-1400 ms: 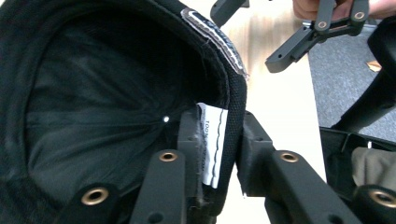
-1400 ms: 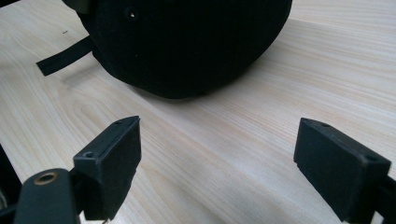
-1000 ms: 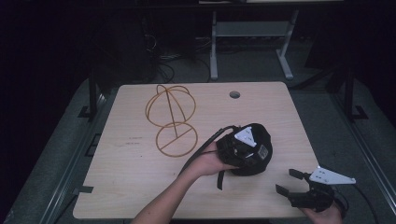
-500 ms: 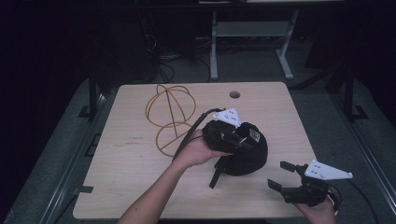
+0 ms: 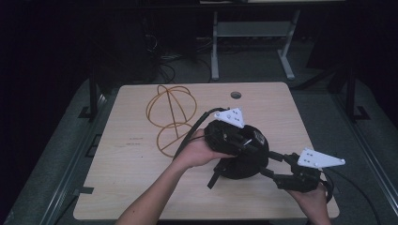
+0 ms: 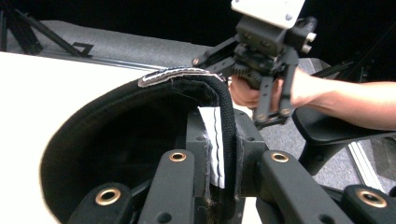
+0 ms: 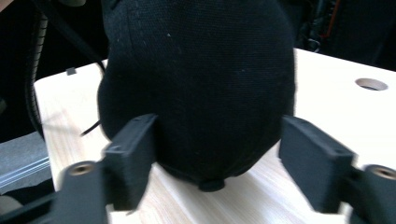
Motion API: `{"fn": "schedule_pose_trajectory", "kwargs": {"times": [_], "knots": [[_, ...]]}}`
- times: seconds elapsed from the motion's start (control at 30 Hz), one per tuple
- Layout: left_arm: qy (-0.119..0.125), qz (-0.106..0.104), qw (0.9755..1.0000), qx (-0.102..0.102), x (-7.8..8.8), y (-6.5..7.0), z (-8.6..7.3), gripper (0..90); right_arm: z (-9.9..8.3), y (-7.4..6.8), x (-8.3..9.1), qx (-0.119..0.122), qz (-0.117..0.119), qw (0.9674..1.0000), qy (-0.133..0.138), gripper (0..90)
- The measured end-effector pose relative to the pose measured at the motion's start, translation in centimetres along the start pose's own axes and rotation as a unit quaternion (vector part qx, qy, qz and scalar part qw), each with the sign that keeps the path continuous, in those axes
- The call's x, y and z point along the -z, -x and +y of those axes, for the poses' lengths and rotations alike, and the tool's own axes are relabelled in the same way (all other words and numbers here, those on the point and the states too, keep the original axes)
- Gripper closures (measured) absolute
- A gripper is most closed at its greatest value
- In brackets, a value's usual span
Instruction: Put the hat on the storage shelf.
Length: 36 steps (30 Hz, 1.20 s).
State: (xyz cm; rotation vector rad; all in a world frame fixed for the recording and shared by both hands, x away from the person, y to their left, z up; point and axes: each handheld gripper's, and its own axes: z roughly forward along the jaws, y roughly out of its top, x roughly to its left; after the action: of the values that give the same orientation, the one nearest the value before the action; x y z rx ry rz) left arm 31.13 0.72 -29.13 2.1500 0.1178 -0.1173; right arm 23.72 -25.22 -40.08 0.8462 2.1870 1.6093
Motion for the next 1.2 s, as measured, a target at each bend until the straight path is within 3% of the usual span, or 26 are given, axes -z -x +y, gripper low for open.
{"fn": "schedule_pose_trajectory", "kwargs": {"times": [0.07,0.13,0.2,0.27,0.37,0.5,0.93,1.2], "knots": [[-0.003,-0.005,1.0000,-0.005,-0.2,0.3,0.3,79.9,-0.1,0.0,-0.1,0.001,0.001,1.0000,0.000,42.3],[-0.008,-0.006,0.9999,-0.013,-0.3,0.6,0.5,79.9,-0.3,0.2,-0.2,0.000,0.010,0.9999,0.012,53.8],[-0.011,-0.008,0.9997,-0.020,-0.4,0.9,0.8,80.1,-0.3,0.2,-0.2,-0.005,0.014,0.9998,0.017,57.4],[-0.015,-0.009,0.9995,-0.028,-0.4,1.3,1.1,80.1,-0.4,0.3,-0.4,-0.005,0.029,0.9992,0.027,68.0],[-0.021,-0.007,0.9991,-0.037,-0.3,1.8,1.5,80.1,-0.2,0.1,-0.6,0.002,0.034,0.9989,0.032,79.6],[-0.023,0.005,0.9992,-0.033,0.2,1.7,1.4,80.0,-0.2,0.1,-0.3,0.004,0.037,0.9986,0.036,86.3],[-0.030,0.040,0.9985,-0.019,1.5,1.1,0.1,74.0,1.1,0.5,1.6,0.005,0.031,0.9988,0.038,87.9],[-0.022,0.060,0.9980,0.001,2.6,1.0,-0.8,56.4,2.7,1.4,2.4,-0.013,0.043,0.9989,0.012,88.1]]}}
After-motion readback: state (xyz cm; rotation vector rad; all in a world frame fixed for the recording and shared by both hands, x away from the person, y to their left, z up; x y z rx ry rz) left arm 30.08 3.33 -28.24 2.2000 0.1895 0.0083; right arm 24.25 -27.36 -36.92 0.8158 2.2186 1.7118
